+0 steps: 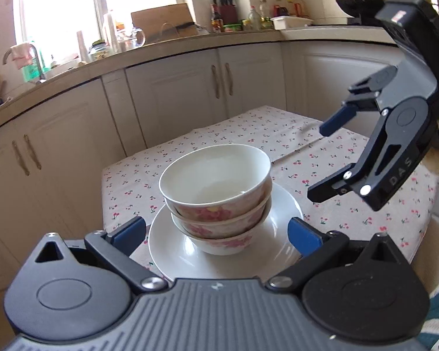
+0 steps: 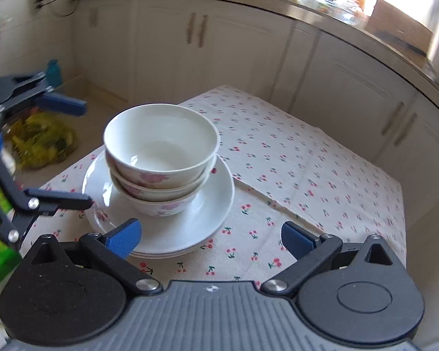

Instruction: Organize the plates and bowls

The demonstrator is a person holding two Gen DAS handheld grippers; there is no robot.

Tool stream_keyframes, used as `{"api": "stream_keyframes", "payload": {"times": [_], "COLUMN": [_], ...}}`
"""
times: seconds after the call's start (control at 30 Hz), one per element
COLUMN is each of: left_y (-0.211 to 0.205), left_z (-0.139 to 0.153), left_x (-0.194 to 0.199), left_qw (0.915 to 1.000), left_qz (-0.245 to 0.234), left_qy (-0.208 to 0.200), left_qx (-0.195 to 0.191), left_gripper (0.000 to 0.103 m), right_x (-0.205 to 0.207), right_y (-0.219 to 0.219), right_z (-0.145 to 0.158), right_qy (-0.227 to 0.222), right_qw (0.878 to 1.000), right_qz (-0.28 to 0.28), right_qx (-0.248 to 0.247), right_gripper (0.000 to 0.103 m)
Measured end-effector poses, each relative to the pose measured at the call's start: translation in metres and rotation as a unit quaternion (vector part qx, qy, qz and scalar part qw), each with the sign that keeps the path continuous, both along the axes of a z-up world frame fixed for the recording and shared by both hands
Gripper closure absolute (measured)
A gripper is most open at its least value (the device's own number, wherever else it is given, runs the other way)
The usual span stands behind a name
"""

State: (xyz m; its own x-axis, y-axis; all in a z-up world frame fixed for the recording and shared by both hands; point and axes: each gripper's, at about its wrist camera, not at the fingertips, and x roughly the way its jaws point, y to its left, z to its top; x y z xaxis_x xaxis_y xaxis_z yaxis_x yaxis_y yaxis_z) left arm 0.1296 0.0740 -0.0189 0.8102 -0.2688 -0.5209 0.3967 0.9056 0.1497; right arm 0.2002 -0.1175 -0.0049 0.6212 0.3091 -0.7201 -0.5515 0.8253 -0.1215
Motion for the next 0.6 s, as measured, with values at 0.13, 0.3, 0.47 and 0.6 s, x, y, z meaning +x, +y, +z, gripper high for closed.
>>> {"api": "stream_keyframes", "payload": {"times": [0.13,0.3,0.47,0.6], "left_y": [-0.01,-0.025,-0.037,-0.041], "left_z": [0.012,0.025,0.032,0.037], "left_x": [-0.023,-0.052,-0.082,-0.09], "left_qw": [0.9957,0.9845,0.9796,0.9783], "left_qz": [0.077,0.153,0.18,0.189], "left_qy": [0.009,0.0,-0.008,-0.008], "left_qx": [-0.05,-0.086,-0.089,-0.084], "left_gripper": [0.001,0.001,0.001,0.001], "right_x": [-0.021,-0.061,-0.1,-0.119], "right_y": [-0.013,-0.035,-0.044,-0.049], "right_z": [-0.003,0.007,0.022,0.029], "right_qy": [-0.005,-0.004,-0.045,-0.06], "right_qw": [0.994,0.981,0.974,0.972], "right_qz": [-0.109,-0.176,-0.206,-0.209], "right_qx": [0.015,0.078,0.084,0.092], "right_gripper": [0.0,0.0,0.0,0.0]}}
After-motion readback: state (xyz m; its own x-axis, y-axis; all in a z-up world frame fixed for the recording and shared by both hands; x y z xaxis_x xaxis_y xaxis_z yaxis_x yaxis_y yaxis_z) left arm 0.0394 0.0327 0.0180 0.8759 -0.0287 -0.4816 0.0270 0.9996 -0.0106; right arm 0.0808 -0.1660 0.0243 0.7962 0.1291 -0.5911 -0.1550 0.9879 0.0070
